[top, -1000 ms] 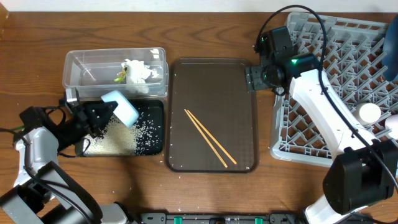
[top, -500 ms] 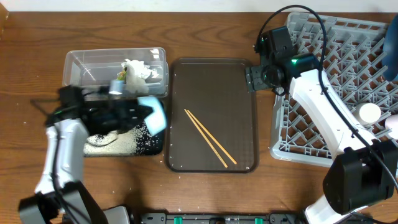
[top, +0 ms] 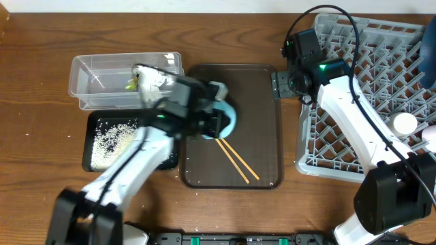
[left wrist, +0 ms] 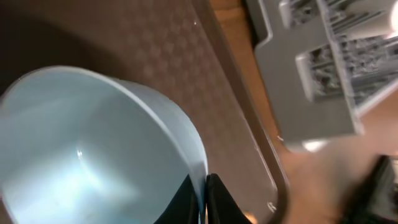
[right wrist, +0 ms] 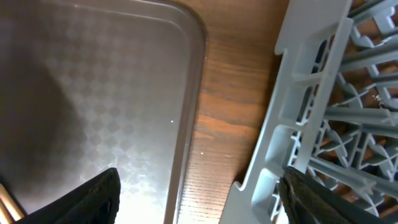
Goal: Sort waste into correct bins and load items into the dishwasher rack
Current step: 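Bring the emptied bowl back and set it on the brown tray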
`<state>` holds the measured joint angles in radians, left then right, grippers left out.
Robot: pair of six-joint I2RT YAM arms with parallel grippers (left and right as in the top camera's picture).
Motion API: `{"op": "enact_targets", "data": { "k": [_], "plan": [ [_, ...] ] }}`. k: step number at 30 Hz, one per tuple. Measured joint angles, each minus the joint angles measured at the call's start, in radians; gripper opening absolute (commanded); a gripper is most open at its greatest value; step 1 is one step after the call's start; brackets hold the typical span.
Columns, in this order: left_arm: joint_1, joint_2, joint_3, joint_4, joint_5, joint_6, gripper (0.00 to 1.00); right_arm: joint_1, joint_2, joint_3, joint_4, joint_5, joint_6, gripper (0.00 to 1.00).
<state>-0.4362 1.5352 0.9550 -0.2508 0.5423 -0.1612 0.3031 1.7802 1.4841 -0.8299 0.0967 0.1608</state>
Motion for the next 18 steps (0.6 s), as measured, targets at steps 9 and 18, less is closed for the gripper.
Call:
{"op": "enact_targets", "data": {
  "k": [9, 18],
  "plan": [
    [-0.078, 0.135, 0.0, 0.13, -0.15, -0.028, 0.36, -0.01, -0.009, 0.002, -0.003, 0.006, 0.012, 0.84],
    [-0.024, 0.046, 0.0, 0.025, -0.177, -0.045, 0.5, -0.01, -0.014, 0.002, 0.005, -0.137, 0.013, 0.81]
  ]
}}
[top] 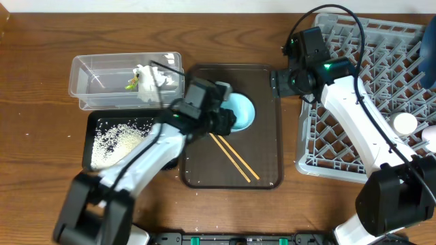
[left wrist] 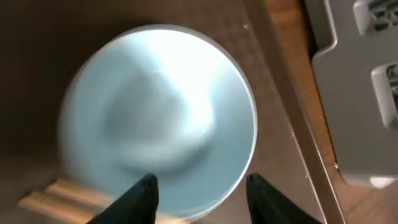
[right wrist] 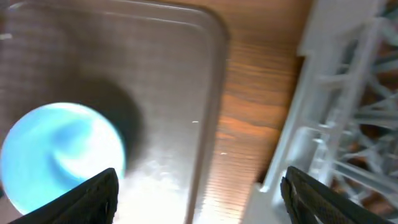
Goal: Sort waste into correct bins and load items into the dishwasher rack
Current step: 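Bring the emptied bowl back and set it on the brown tray, then grasp the bowl rim with the right gripper and lift it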
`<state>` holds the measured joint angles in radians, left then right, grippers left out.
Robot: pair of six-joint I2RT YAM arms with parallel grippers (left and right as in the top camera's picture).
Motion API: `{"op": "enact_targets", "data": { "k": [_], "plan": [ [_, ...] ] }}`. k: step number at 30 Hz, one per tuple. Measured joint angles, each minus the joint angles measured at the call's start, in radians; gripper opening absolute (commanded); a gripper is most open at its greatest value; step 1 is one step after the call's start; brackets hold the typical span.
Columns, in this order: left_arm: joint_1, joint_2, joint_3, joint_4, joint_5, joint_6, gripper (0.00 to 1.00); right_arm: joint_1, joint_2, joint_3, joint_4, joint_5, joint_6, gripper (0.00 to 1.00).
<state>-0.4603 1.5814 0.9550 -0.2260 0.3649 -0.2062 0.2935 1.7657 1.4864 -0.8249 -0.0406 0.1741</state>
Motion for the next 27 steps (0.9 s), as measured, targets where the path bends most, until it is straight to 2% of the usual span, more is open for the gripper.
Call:
{"op": "enact_targets", "data": {
  "k": [8, 11, 15, 20, 24, 27],
  "plan": [
    [0.153, -0.284, 0.003, -0.282, -0.006, 0.0, 0.51, 0.006, 0.008, 0.0, 0.016, -0.122, -0.006, 0.77],
    [0.178, -0.312, 0.003, -0.341, -0.006, 0.0, 0.51, 0.027, 0.037, 0.0, 0.023, -0.141, -0.006, 0.76],
    [0.185, -0.313, 0.003, -0.396, -0.006, 0.0, 0.51, 0.068, 0.127, 0.0, 0.042, -0.171, -0.007, 0.69],
    [0.185, -0.312, 0.003, -0.407, -0.006, 0.0, 0.51, 0.103, 0.24, -0.001, 0.072, -0.185, 0.011, 0.44],
    [0.185, -0.312, 0.003, -0.414, -0.006, 0.0, 0.51, 0.107, 0.298, -0.001, 0.105, -0.191, 0.036, 0.01],
    [0.185, -0.312, 0.003, -0.414, -0.006, 0.0, 0.51, 0.107, 0.307, -0.002, 0.117, -0.193, 0.056, 0.01]
  ]
}}
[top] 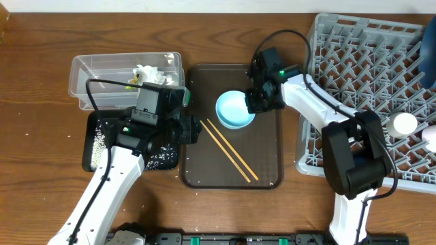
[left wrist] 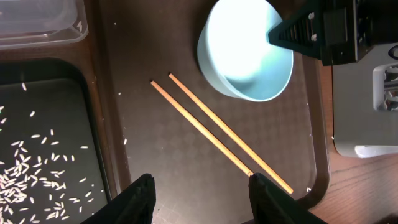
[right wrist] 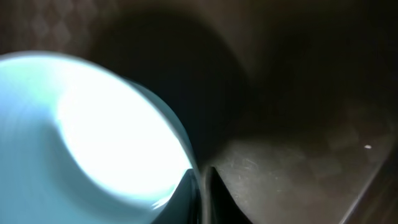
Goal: Sort waste into correct bins and load items into the dishwasher rack
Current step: 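Grasp the bowl rim with the right gripper and lift it, then carry the bowl right and place it into the dish rack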
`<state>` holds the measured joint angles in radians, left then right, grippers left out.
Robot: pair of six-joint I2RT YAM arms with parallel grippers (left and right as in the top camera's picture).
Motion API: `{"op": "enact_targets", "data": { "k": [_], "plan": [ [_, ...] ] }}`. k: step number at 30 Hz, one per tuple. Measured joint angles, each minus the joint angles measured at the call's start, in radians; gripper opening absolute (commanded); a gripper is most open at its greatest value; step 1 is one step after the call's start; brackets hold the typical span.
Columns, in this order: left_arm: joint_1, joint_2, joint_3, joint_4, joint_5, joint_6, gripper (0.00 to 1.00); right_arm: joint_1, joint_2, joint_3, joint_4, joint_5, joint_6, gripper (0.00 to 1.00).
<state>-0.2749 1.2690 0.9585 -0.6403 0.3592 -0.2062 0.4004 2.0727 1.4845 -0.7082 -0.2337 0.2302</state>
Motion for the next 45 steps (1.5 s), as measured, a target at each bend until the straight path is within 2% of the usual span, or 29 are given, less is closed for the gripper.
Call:
{"op": "enact_targets", "data": {
  "k": [6, 10, 16, 19, 26, 34, 39, 45],
  "plan": [
    [0.0, 0.0, 0.0, 0.0, 0.0, 0.0, 0.51, -0.025, -0.016, 0.02, 0.003, 0.052, 0.0, 0.01],
    [0.0, 0.0, 0.0, -0.002, 0.0, 0.0, 0.51, -0.092, -0.097, 0.079, 0.011, 0.149, -0.031, 0.01],
    [0.0, 0.0, 0.0, -0.001, 0.0, 0.0, 0.51, -0.221, -0.302, 0.172, 0.113, 0.456, -0.195, 0.01],
    [0.0, 0.0, 0.0, -0.001, 0.0, 0.0, 0.51, -0.268, -0.344, 0.184, 0.21, 0.732, -0.291, 0.01],
    [0.0, 0.0, 0.0, -0.001, 0.0, 0.0, 0.51, -0.387, -0.256, 0.18, 0.348, 1.124, -0.384, 0.01],
    [0.0, 0.0, 0.0, -0.002, 0.0, 0.0, 0.51, -0.452, -0.109, 0.175, 0.37, 1.287, -0.408, 0.01],
    [0.0, 0.0, 0.0, -0.002, 0.0, 0.0, 0.51, -0.449, -0.023, 0.172, 0.27, 1.315, -0.383, 0.01],
    [0.0, 0.0, 0.0, -0.003, 0.0, -0.008, 0.51, -0.444, 0.015, 0.173, 0.103, 1.377, -0.22, 0.01]
  ]
}}
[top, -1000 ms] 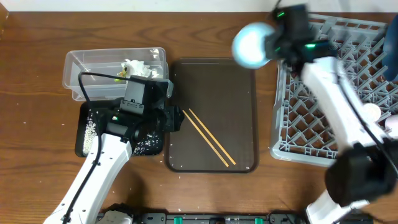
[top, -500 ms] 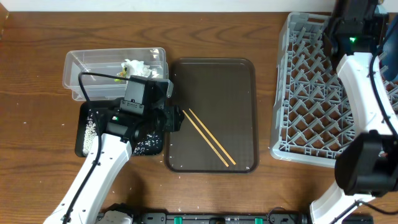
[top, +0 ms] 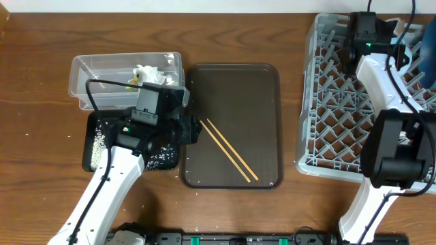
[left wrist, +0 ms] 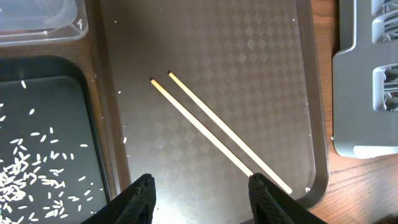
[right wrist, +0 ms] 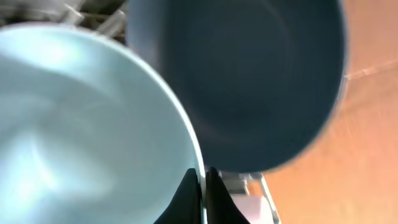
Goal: Sort waste into correct bins and load items into the dishwasher rack
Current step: 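Carry the bowl right and place it into the dish rack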
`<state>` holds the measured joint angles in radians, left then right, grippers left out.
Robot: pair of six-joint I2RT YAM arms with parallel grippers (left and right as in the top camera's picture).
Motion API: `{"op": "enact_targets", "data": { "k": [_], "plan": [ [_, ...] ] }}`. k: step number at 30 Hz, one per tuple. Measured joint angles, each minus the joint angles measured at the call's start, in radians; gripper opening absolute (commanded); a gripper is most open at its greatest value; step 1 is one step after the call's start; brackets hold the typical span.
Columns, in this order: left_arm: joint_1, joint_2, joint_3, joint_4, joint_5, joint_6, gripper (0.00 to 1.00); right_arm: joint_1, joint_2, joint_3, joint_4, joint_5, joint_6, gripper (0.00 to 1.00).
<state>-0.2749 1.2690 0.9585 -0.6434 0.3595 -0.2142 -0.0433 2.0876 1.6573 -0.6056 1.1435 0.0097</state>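
My right gripper (right wrist: 202, 182) is shut on the rim of the light blue bowl (right wrist: 81, 124), which fills the left of the right wrist view beside a dark blue bowl (right wrist: 267, 81). Overhead, the right arm (top: 368, 33) reaches over the far end of the grey dishwasher rack (top: 340, 122), and the light blue bowl is hidden there. Two chopsticks (left wrist: 217, 134) lie diagonally on the brown tray (top: 259, 88). My left gripper (left wrist: 202, 193) hangs open above the tray's near left part, with nothing between its fingers.
A clear bin (top: 102, 75) with crumpled waste stands at the back left. In front of it sits a black tray (top: 102, 139) scattered with rice. White items (top: 405, 122) rest in the rack's right side.
The right gripper, shut on the light blue bowl's rim on the brown tray, has moved with it to the rack's far end. The tray now holds only the chopsticks. The left arm has not moved.
The left gripper held the light blue bowl by its rim over the tray. It then stood open with the bowl set on the tray. Then it was back by the rice tray while the right gripper gripped the bowl's rim. Now the bowl is over the rack.
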Motion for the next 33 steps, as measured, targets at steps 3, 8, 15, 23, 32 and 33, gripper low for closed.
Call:
{"op": "enact_targets", "data": {
  "k": [3, 8, 15, 23, 32, 33],
  "plan": [
    [0.0, 0.0, 0.0, 0.0, 0.0, -0.002, 0.51, 0.021, 0.0, 0.002, -0.05, 0.031, 0.076, 0.01],
    [0.0, 0.0, 0.0, 0.0, 0.0, -0.004, 0.51, 0.053, 0.0, 0.002, -0.034, 0.077, 0.124, 0.01],
    [0.0, 0.0, 0.0, -0.004, 0.0, -0.014, 0.51, 0.051, 0.002, -0.003, 0.172, 0.099, -0.027, 0.01],
    [0.0, 0.0, 0.0, -0.004, 0.0, -0.019, 0.51, 0.024, 0.009, -0.004, 0.247, 0.106, -0.207, 0.01],
    [0.0, 0.0, 0.0, -0.004, 0.0, -0.022, 0.51, 0.036, 0.012, -0.027, 0.234, 0.062, -0.233, 0.01],
    [0.0, 0.0, 0.0, -0.004, 0.0, -0.022, 0.51, 0.042, 0.012, -0.035, 0.237, 0.06, -0.232, 0.01]
  ]
}}
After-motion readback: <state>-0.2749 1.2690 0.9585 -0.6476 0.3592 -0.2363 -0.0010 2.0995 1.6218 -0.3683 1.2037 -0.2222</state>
